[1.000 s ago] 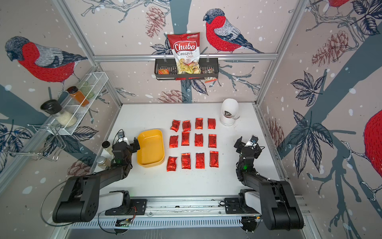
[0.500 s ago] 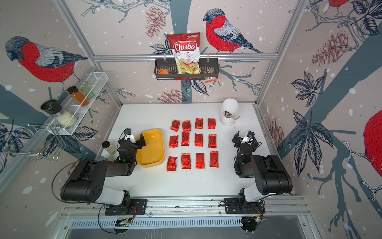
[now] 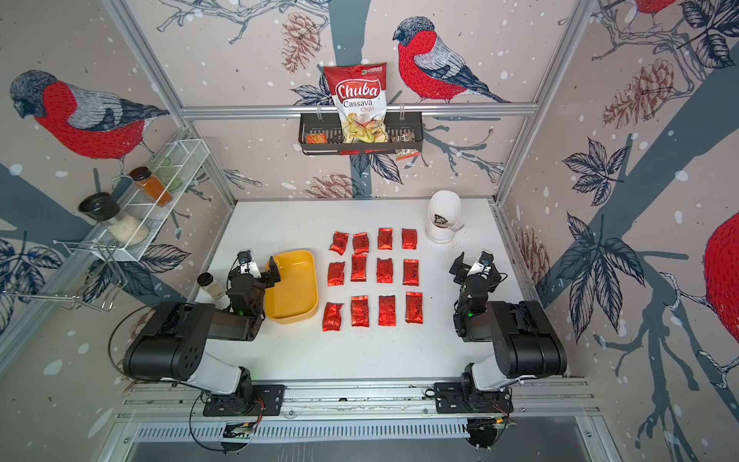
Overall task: Take the tea bags out of the storage box
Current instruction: Reset both arms
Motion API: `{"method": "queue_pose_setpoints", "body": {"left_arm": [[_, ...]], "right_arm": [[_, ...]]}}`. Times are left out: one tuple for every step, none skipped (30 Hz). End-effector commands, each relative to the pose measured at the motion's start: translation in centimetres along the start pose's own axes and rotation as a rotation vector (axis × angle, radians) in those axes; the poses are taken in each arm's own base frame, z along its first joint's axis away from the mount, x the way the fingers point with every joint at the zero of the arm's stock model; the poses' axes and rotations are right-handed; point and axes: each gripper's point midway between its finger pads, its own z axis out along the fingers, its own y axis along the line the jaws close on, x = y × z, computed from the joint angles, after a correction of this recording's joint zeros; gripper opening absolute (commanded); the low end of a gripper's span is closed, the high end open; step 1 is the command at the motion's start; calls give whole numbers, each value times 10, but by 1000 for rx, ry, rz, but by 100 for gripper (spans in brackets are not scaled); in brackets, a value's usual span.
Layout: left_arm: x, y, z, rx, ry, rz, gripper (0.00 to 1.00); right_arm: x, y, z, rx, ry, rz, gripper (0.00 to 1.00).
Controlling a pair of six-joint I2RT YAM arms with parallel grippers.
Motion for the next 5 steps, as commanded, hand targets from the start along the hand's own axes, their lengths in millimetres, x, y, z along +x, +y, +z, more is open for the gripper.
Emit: {"method": "queue_pose_setpoints", "body": {"left_arm": [[-12,1,1,-5,-46,-25,96],[-12,1,1,-4,-44,-24,96],[-12,2,1,-6,-46,-24,97],[-12,1,1,-5,-44,-24,97],[-12,1,1,-6,-44,-24,97]], "right_arm": [[-2,2,3,-17,-3,3,100],[-2,2,3,-17,0,6,100],[-2,2,3,-18,0,5,100],[-2,2,2,-19,1,5,100],[-3,2,1,-20,-3,7,100]]}}
